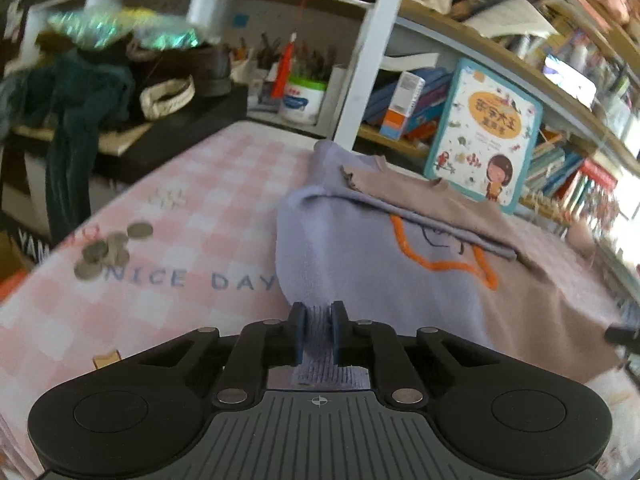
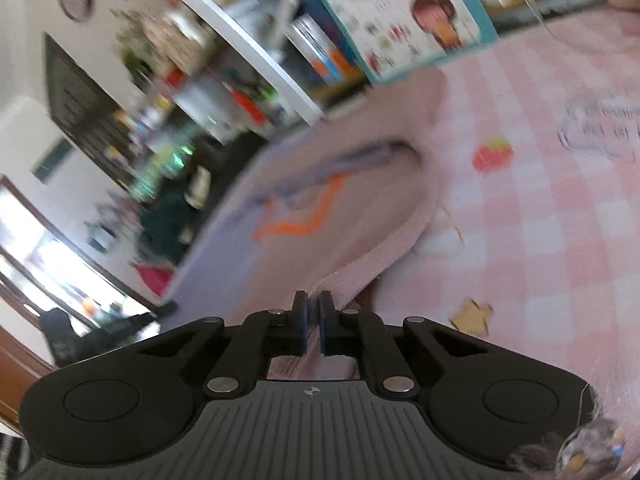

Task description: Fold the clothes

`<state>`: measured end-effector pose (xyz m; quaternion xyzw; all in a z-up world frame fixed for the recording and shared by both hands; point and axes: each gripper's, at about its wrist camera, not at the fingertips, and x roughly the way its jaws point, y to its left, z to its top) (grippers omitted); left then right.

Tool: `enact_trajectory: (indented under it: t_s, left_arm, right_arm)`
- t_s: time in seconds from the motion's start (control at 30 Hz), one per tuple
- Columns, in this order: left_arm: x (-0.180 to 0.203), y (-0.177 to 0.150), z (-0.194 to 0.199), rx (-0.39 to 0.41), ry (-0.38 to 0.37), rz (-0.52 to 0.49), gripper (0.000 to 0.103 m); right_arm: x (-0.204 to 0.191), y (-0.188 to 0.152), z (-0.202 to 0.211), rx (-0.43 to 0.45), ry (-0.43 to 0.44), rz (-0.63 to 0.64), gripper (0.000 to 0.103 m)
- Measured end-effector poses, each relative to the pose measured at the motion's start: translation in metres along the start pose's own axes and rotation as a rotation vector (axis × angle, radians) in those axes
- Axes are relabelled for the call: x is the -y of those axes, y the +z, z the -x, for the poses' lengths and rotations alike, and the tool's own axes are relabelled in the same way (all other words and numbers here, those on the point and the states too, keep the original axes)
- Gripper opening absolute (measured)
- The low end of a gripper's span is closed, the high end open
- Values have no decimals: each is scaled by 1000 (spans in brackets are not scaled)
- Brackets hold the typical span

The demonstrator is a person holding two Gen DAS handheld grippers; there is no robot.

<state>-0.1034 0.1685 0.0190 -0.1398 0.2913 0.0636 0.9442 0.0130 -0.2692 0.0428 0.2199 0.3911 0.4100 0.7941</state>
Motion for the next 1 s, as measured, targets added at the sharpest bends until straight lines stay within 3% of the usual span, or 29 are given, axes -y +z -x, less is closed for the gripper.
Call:
enact_trajectory:
  t_s: [0.1, 0.2, 0.27, 0.33, 0.43, 0.5, 0.57, 0.83, 1.0]
  left_arm:
    - [10, 0, -2, -20, 51, -106, 17]
    - [19, -1, 1, -15, 86, -184, 23]
    - [23, -1, 7, 12, 92, -212, 34]
    - [27, 0, 15, 52, 81, -243, 45]
    - [35, 1, 26, 110, 47, -292, 52]
    - [44, -1, 29, 129, 1, -335, 59]
    - [53, -7, 29, 130, -40, -386, 65]
    - [95, -30, 26, 140, -218, -519, 76]
    - [114, -38, 23, 156, -334, -538, 80]
  right_arm:
    - [8, -2, -5, -38, -11, -40, 6]
    - [16, -7, -11, -71, -5, -101, 16]
    - [20, -10, -15, -92, 1, -132, 35]
    - [20, -13, -19, -106, 12, -139, 36]
    - [18, -16, -25, -120, 26, -141, 35]
    - [17, -16, -28, -135, 21, -136, 19]
    - [16, -14, -27, -132, 20, -116, 11]
    - [-10, 21, -4, 82, 165, -60, 6]
    - [-18, 38, -6, 132, 197, -26, 2]
